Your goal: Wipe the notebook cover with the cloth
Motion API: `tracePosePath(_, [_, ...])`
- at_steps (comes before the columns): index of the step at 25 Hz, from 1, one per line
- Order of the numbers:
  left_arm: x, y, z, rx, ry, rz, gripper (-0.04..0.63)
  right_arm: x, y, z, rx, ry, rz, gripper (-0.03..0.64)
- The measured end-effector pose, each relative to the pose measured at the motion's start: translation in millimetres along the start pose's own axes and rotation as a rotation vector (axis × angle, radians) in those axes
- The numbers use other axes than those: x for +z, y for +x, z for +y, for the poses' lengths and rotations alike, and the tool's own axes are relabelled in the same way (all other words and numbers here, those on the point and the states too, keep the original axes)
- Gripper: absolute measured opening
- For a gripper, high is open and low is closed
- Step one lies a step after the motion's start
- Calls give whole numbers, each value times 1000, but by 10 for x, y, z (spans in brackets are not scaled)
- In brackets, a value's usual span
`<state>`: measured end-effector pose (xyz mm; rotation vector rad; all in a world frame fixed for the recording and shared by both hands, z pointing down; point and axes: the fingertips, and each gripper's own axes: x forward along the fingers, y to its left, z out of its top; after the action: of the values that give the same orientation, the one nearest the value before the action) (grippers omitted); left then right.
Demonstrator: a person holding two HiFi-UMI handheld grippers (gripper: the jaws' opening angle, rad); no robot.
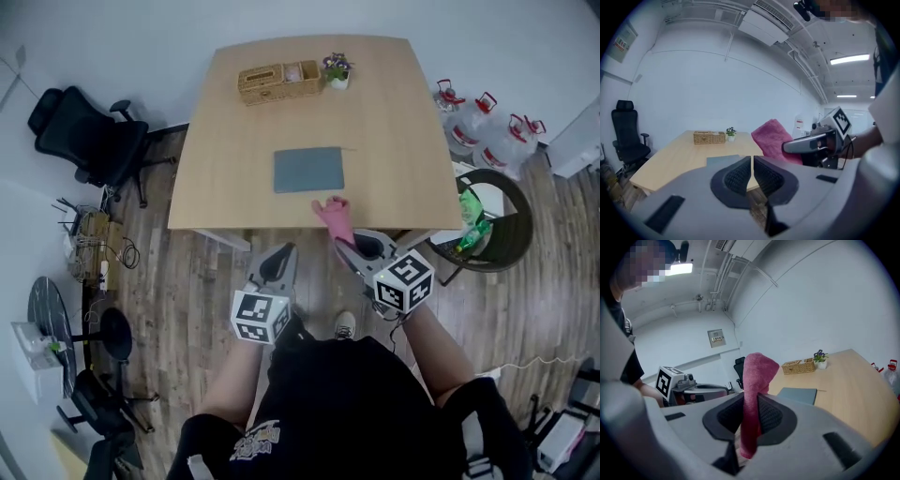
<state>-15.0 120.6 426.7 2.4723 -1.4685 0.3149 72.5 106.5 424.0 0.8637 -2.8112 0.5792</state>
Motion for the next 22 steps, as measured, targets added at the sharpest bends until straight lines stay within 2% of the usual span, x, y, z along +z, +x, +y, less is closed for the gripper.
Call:
tracePosePath(7, [-125,-409,80,8,-23,8,18,-128,78,394,13,-3,8,69])
tracePosePath(22, [-46,-863,516,-167,-7,-7,18,-138,438,948,-157,45,-51,69])
